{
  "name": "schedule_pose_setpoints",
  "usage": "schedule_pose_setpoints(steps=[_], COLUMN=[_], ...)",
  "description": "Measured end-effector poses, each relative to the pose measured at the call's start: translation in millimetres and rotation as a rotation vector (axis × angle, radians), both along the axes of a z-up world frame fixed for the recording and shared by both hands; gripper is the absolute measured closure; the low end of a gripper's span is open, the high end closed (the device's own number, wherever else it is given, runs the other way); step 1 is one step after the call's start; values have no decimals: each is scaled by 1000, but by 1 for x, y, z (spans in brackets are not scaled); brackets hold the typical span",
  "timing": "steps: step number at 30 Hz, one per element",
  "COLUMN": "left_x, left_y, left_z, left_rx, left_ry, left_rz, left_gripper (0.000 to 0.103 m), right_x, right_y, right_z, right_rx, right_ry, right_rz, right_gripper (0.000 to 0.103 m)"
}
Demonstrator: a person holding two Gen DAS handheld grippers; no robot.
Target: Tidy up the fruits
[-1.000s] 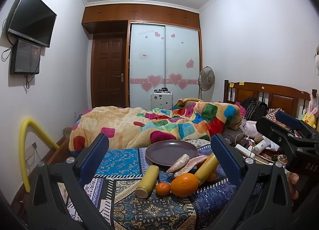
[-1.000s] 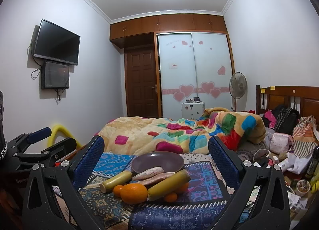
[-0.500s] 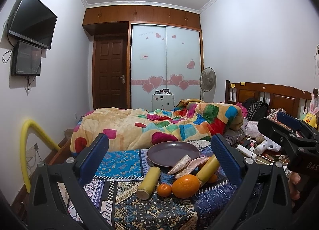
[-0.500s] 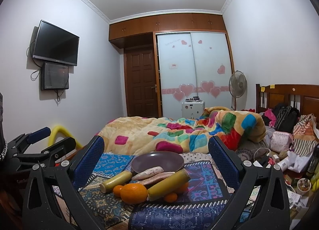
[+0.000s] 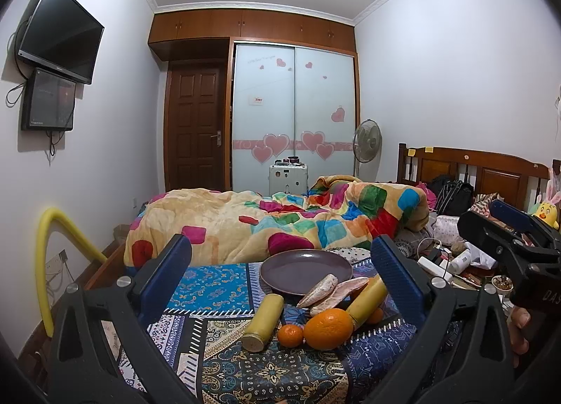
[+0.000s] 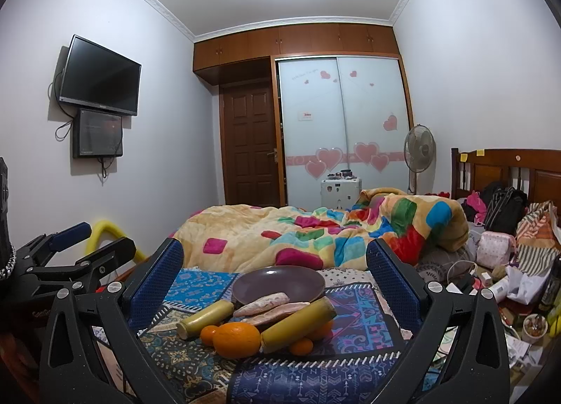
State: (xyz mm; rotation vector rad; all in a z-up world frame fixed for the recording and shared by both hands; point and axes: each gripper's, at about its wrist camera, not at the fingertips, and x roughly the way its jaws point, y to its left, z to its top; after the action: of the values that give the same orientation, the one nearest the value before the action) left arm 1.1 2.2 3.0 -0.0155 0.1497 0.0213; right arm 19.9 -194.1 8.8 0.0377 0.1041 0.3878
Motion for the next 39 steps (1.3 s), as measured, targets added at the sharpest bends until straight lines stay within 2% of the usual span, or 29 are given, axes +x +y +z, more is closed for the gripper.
schedule_pose_setpoints(steps=[31,35,39], left_x=[7,13,26], left_y=[5,9,17], left_z=[-11,-11,-18], left_rx=[-12,-18,-31], left_ry=[7,24,76], left_rz=[2,-18,-25], left_gripper=[0,0,0], right_x=[6,13,22], right_y=[0,0,-1], right_z=[-9,-12,-21], right_rx=[0,-11,-38], right_ry=[19,38,60], right_rz=[5,4,-2], right_gripper=[0,0,0])
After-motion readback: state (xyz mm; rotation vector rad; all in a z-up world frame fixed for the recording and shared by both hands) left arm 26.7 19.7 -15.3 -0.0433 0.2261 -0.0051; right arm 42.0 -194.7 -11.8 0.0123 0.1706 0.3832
